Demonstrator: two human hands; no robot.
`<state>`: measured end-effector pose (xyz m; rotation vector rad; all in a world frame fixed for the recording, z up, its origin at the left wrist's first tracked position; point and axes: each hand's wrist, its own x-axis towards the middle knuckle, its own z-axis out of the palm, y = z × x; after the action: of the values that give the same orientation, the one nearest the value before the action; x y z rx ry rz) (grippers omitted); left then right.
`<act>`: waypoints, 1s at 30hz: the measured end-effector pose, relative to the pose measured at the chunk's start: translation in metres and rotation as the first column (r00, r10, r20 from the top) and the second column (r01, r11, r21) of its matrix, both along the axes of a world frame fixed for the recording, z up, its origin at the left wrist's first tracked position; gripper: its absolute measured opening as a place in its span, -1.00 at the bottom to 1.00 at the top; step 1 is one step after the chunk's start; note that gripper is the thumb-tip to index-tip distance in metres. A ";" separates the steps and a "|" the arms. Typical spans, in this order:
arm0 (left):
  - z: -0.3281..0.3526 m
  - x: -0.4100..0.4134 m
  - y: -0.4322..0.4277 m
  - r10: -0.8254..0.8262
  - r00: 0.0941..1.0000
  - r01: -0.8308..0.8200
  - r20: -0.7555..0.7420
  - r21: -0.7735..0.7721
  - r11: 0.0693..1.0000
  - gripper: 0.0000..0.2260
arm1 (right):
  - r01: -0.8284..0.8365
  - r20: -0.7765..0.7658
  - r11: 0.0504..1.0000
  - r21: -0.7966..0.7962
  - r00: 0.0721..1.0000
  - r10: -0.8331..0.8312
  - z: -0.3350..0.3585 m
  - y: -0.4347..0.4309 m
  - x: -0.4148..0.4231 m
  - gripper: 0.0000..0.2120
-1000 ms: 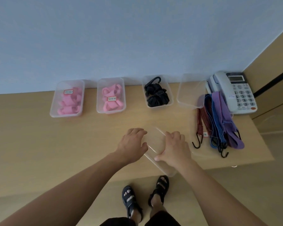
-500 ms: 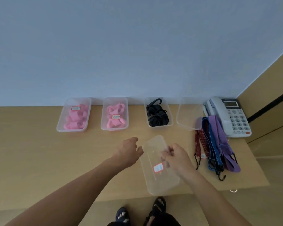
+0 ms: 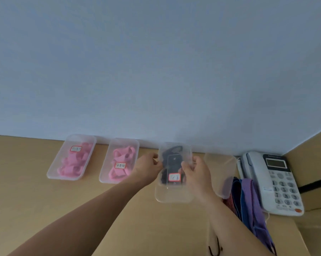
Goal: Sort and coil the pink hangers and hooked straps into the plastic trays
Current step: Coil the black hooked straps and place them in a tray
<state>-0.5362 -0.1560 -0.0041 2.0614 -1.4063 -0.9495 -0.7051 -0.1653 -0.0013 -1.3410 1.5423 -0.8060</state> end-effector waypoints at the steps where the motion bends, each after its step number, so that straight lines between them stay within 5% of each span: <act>1: -0.002 -0.001 -0.008 0.014 1.000 -0.014 0.011 0.001 1.000 -0.85 | -0.006 0.012 1.000 0.021 1.000 0.006 -0.004 -0.011 0.002 -0.86; 9: -0.029 -0.006 -0.044 0.110 0.988 -0.117 0.112 0.055 0.992 -0.85 | -0.091 -0.068 0.989 0.114 0.993 0.099 -0.034 -0.059 0.001 -0.94; 18: -0.040 -0.007 -0.047 0.230 0.956 -0.209 -0.180 0.126 0.970 -0.84 | -0.110 -0.479 0.993 -0.054 0.875 0.071 -0.038 -0.066 -0.009 -0.79; 21: -0.042 -0.006 -0.048 0.248 0.946 -0.216 -0.211 0.164 0.962 -0.88 | -0.111 -0.520 0.994 -0.016 0.850 0.086 -0.035 -0.069 -0.008 -0.66; 30: -0.047 0.000 -0.035 0.275 0.947 -0.232 -0.164 0.241 0.942 -0.90 | -0.145 -0.573 0.987 0.076 0.803 0.162 -0.036 -0.058 -0.005 -0.84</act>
<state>-0.5364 -0.1909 -0.0508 2.1717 -0.9415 -1.2003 -0.7104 -0.2230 -0.0370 -1.7708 1.8591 -0.2683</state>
